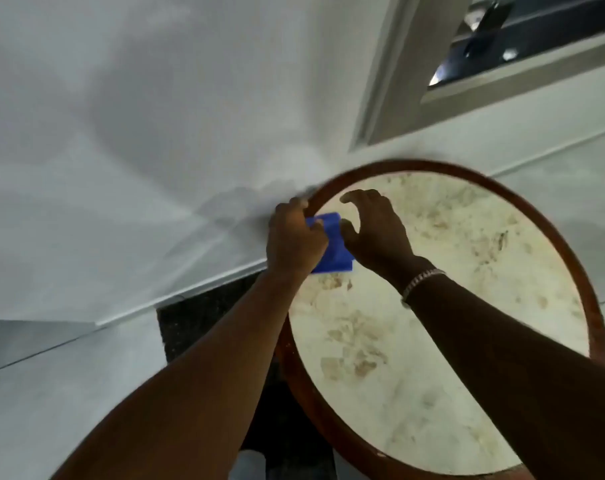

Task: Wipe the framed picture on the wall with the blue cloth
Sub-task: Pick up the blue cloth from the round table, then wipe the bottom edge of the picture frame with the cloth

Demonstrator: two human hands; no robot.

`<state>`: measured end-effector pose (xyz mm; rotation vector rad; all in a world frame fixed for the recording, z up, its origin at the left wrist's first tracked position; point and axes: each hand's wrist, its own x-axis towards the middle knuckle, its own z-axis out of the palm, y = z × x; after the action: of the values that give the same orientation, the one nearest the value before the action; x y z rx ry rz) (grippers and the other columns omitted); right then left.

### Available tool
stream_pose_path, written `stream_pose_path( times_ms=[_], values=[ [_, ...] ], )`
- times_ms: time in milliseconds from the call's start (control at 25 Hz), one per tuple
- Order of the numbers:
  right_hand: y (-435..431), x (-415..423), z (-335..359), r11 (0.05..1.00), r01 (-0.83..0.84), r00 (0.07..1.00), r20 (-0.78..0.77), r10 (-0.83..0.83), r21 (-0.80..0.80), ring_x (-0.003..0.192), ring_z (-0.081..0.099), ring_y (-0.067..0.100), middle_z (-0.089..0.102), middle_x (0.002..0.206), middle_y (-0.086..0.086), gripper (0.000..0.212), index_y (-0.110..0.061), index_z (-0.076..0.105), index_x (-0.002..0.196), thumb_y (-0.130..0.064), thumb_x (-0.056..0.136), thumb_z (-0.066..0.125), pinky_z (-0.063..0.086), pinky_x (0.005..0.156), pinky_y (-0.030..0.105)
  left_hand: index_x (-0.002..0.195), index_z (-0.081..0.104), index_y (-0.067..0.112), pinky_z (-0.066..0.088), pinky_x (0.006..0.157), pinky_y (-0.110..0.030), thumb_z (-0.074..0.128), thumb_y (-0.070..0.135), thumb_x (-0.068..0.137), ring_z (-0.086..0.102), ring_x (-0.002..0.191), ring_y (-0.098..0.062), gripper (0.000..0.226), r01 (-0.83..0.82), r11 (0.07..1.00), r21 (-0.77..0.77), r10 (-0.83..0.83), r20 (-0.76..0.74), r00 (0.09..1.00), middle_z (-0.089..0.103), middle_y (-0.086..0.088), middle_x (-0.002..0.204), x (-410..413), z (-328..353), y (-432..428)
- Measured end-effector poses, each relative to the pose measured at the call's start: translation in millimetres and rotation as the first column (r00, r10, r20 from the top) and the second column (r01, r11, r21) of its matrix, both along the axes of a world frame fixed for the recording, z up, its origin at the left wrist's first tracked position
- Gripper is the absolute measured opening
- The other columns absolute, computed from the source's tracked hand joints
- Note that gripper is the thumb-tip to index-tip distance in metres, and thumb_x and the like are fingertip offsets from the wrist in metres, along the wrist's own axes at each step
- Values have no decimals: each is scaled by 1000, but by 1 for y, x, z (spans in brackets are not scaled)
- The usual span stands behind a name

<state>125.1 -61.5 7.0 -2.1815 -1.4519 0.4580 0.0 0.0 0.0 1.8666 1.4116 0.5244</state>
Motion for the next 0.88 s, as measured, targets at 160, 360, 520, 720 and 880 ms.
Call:
stream_pose_path(
  times_ms=[160,360,520,720,880],
  values=[
    [8,-8,-63,952,75,994,-54,-95,-298,116,52,42,45,135,21,57,-29,29,148,-35,96,52,48,90,48,122,55,9,45,86,-30,69,25,84,57,112,-28,43,-69,991,-118,58,-98,993,61,-14,121,3,-57,-6],
    [17,-11,-63,976,78,971,-207,-120,-203,111,55,39,53,125,23,50,-23,44,141,-17,93,57,46,90,41,120,59,7,48,82,-26,63,-6,73,61,106,-28,49,-223,961,-164,238,77,968,64,-16,119,4,-50,-11],
    [24,-19,5,986,133,967,-230,-108,98,103,55,26,57,123,17,48,-20,48,139,-10,92,58,34,83,17,118,61,6,49,76,-15,66,-10,74,60,95,-20,48,-226,974,29,209,282,936,64,-13,113,-8,21,1],
    [66,-43,163,836,129,983,-183,-35,533,87,48,8,58,112,14,45,-16,53,135,-9,92,60,35,75,-6,122,61,6,60,77,-37,66,-12,78,60,101,-15,48,-260,895,363,64,471,880,61,-9,115,-32,179,42],
    [96,-62,295,661,66,996,-87,-2,747,89,46,2,57,112,12,43,-16,53,135,-18,91,56,40,70,-3,127,58,3,57,83,-22,67,-7,84,59,107,-15,45,-298,734,611,-51,487,872,61,-16,120,-52,311,68]
  ],
)
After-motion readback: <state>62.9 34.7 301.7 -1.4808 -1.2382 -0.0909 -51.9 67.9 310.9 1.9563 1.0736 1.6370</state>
